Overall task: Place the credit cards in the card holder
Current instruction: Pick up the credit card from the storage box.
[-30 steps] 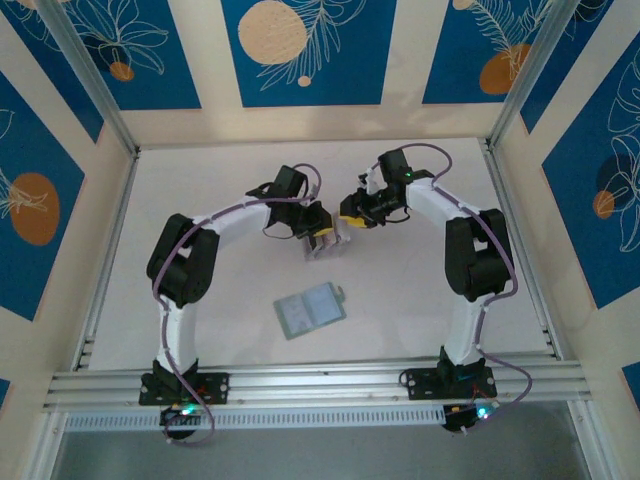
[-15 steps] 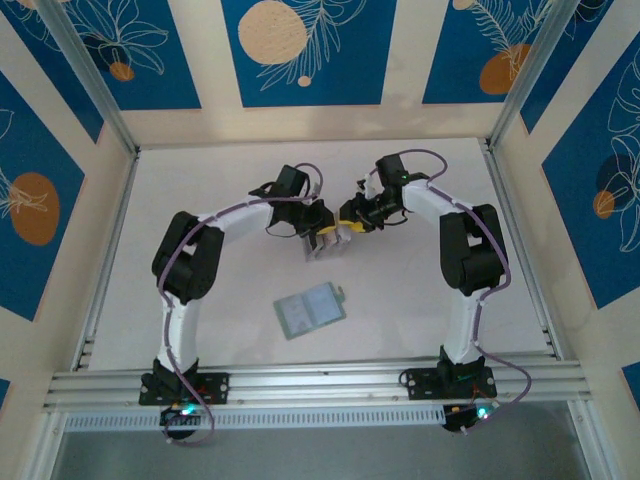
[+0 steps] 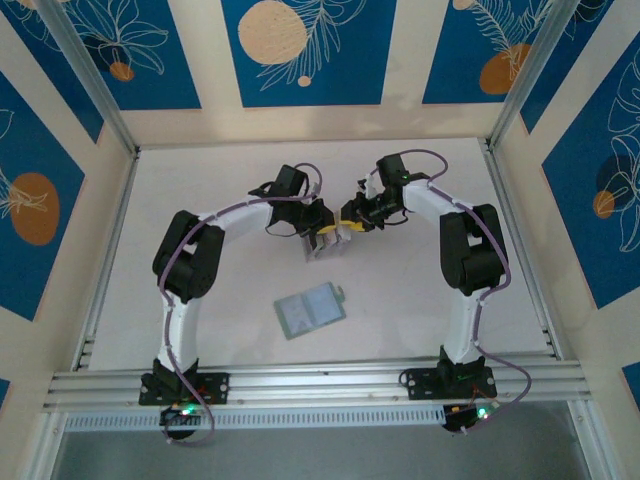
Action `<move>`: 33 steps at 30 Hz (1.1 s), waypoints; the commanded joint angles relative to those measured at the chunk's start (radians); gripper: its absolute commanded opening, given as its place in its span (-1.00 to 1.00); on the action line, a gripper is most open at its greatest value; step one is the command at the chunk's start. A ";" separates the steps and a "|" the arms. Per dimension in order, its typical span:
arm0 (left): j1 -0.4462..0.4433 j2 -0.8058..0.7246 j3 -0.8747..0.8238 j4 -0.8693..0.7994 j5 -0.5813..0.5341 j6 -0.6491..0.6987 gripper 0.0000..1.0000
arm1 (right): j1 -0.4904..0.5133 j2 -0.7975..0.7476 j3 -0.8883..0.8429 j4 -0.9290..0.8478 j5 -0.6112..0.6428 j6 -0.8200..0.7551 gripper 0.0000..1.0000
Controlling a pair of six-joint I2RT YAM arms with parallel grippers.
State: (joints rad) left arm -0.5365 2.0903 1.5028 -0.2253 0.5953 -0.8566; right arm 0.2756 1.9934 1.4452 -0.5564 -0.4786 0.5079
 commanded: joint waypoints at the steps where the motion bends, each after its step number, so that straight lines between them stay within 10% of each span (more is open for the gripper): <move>1: 0.003 0.042 0.018 -0.013 -0.011 0.017 -0.77 | 0.020 -0.057 -0.002 0.029 -0.121 0.013 -0.38; 33: 0.002 0.046 0.009 -0.016 -0.019 0.026 -0.78 | 0.020 -0.070 0.029 -0.036 -0.067 -0.010 -0.63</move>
State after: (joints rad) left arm -0.5365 2.0914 1.5028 -0.2241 0.5949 -0.8543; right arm 0.2787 1.9511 1.4460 -0.5476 -0.5350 0.5121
